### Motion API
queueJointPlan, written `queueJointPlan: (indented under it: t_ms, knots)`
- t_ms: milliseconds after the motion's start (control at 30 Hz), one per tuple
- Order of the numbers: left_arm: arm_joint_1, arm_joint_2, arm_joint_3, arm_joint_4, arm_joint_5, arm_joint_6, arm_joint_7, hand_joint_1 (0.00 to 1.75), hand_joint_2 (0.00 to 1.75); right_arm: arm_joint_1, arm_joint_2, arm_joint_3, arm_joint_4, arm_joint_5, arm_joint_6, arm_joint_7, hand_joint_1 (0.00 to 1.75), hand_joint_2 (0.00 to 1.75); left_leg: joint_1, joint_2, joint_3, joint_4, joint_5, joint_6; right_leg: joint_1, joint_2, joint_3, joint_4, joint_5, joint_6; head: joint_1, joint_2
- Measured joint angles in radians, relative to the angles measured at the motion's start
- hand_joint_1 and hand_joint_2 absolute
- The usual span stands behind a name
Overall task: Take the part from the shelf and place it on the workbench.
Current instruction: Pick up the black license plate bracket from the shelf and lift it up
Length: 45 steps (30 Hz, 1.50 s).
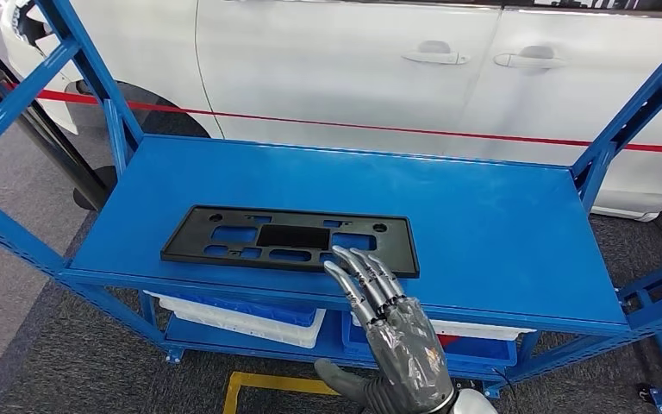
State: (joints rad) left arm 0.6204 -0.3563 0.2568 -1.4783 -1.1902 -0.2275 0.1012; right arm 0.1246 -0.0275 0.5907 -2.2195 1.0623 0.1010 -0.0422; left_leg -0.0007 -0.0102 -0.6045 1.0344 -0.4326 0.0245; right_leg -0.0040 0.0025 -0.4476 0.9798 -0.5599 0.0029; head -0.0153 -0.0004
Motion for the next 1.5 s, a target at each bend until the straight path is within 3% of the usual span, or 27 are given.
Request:
queueJointPlan:
  t_ms: [233, 467, 533, 700, 833, 933, 1033, 1167, 1333, 1500]
  knots:
    - [-0.044, 0.000, 0.065, 0.013, -0.071, 0.047, -0.083, 0.00, 0.00, 0.017, 0.000, -0.052, -0.040, -0.004, -0.006, -0.047, 0.00, 1.75, 0.000, 0.000, 0.001, 0.000, 0.000, 0.000, 0.000, 0.000, 0.001, 0.000, 0.000, 0.000, 0.000, 0.000]
    - [-0.044, 0.000, 0.041, 0.000, 0.153, 0.111, 0.096, 0.00, 0.00, 0.085, 0.002, -0.111, -0.093, -0.038, -0.029, -0.062, 0.00, 1.75, 0.000, 0.000, 0.001, 0.000, 0.000, 0.000, 0.000, 0.000, 0.001, 0.000, -0.001, 0.001, 0.000, 0.000]
    - [-0.036, 0.000, 0.016, -0.008, 0.163, 0.105, 0.116, 0.00, 0.00, 0.112, 0.000, -0.128, -0.104, -0.028, -0.075, -0.072, 0.00, 1.75, 0.000, 0.000, 0.001, 0.000, -0.001, 0.000, -0.001, 0.000, 0.001, 0.000, -0.001, 0.001, 0.000, 0.000]
    - [-0.015, 0.000, -0.022, -0.010, 0.134, 0.080, 0.127, 0.00, 0.00, 0.177, -0.050, -0.138, -0.124, 0.122, -0.292, -0.065, 0.00, 1.75, -0.001, 0.001, 0.001, 0.000, -0.002, -0.001, -0.001, 0.001, 0.001, 0.000, -0.002, 0.001, 0.000, 0.000]
    - [-0.012, 0.000, -0.034, -0.009, 0.116, 0.074, 0.117, 0.00, 0.00, 0.189, -0.079, -0.139, -0.128, 0.160, -0.330, -0.047, 0.00, 1.75, -0.001, 0.001, 0.001, 0.000, -0.002, -0.001, -0.001, 0.002, 0.001, 0.000, -0.002, 0.001, 0.000, 0.000]
    - [-0.013, 0.000, -0.035, -0.004, 0.055, 0.051, 0.079, 0.00, 0.00, 0.175, -0.107, -0.137, -0.129, 0.270, -0.358, -0.029, 0.00, 1.75, -0.001, 0.001, 0.002, 0.000, -0.002, -0.001, 0.000, 0.002, 0.002, 0.000, -0.002, 0.001, 0.000, 0.000]
    - [-0.020, 0.000, -0.033, 0.008, -0.008, 0.044, 0.024, 0.00, 0.00, 0.118, -0.132, -0.120, -0.122, 0.354, -0.320, -0.015, 0.00, 1.75, -0.001, 0.002, 0.002, 0.000, -0.002, -0.001, 0.000, 0.002, 0.002, 0.000, -0.002, 0.001, 0.000, 0.000]
    - [-0.053, 0.000, -0.014, 0.029, -0.104, 0.023, -0.064, 0.00, 0.00, -0.056, -0.139, -0.053, -0.039, 0.403, -0.133, 0.013, 0.00, 1.75, 0.000, 0.002, 0.004, 0.000, -0.001, -0.001, 0.001, 0.003, 0.004, 0.000, -0.001, 0.002, 0.000, 0.000]
    - [-0.104, 0.000, 0.046, 0.057, -0.177, 0.005, -0.150, 0.00, 0.00, -0.323, -0.094, 0.038, 0.174, 0.479, 0.048, 0.060, 0.00, 1.75, 0.000, 0.002, 0.006, 0.000, 0.001, -0.001, 0.001, 0.002, 0.006, 0.003, -0.001, 0.002, 0.000, 0.000]
    - [-0.116, 0.000, 0.071, 0.072, -0.184, -0.014, -0.162, 0.00, 0.00, -0.474, -0.040, 0.128, 0.350, 0.494, 0.122, 0.086, 0.00, 1.75, 0.000, 0.001, 0.006, 0.000, 0.001, -0.001, 0.001, 0.001, 0.005, 0.003, -0.001, 0.001, 0.000, 0.000]
